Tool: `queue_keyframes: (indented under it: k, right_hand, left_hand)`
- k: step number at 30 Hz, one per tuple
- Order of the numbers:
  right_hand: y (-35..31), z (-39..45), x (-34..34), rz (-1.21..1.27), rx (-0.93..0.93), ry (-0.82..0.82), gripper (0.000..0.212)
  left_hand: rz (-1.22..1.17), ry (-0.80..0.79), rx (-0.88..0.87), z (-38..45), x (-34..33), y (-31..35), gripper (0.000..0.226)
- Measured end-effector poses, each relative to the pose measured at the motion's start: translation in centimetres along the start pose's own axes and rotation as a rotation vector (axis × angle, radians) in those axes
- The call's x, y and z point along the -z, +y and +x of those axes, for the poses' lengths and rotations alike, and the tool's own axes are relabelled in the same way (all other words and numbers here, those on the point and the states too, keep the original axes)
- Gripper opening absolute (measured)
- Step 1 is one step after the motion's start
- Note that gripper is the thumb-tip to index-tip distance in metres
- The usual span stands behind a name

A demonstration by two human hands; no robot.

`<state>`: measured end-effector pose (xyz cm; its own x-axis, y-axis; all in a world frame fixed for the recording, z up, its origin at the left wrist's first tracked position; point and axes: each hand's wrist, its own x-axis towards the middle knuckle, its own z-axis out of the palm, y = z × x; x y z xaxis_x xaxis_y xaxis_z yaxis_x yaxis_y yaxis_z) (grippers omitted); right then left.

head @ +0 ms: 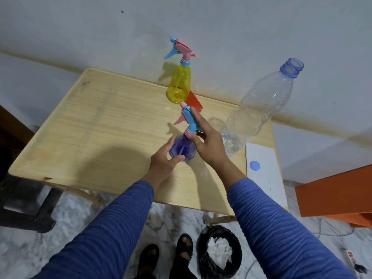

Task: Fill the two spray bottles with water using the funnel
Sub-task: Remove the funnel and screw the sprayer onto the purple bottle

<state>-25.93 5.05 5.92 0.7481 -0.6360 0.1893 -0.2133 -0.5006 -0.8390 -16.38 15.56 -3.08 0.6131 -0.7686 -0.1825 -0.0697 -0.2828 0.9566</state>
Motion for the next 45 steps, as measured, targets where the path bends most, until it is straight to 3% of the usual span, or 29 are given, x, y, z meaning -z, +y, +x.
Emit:
queue_keyframes:
  k: [10,14,17,23,26,29,33,39,42,45]
  right_hand:
    - [-0.1,0.3,-0.9,-0.024,-0.008,0.153,0.068]
    - [-0.1,0.1,0.7,-0.047,-0.018,-0.009,0.077]
    - [0.2,-0.2,1.2,-0.040,-0.001,-0.115,0.070]
    - [-0.4,-0.4,-0.9,-0.048,-0.028,0.104,0.060]
    - [-0.2,-0.6,-1.1,-0.057,-0.029,0.079,0.070]
    - [-0.2,-0.9,-0.6,-0.027,-0.024,0.030,0.064]
    - [-0.5,-0.3,-1.0,-0.071,-0.043,0.106,0.062]
    - [-0.4,-0.7,-0.6,-0.022,-0.032,0.061,0.063]
    - [-0.7,-0.1,-1.0,-0.070,-0.067,0.139,0.062]
    - [-0.9,0.0,-1.4,-0.062,-0.073,0.144,0.071]
  left_hand:
    - [0.031,0.003,-0.026,0.1,-0.1,0.0,0.074]
    - [0.028,0.003,-0.034,0.1,-0.1,-0.3,0.075]
    - [0.028,0.009,-0.040,0.2,-0.1,-0.4,0.075]
    - [0.040,0.000,-0.045,0.4,-0.1,-0.6,0.074]
    - [0.053,-0.013,-0.053,0.5,-0.1,-0.7,0.073]
    - [0.034,0.012,-0.031,0.3,-0.2,-0.5,0.074]
    - [0.049,0.012,-0.034,0.4,-0.2,-0.3,0.073]
    - [0.028,0.007,-0.024,0.3,-0.2,-0.2,0.075]
    - [0.037,0.009,-0.016,0.3,-0.2,-0.3,0.074]
    - [0.078,0.015,-0.012,0.2,-0.2,0.0,0.071]
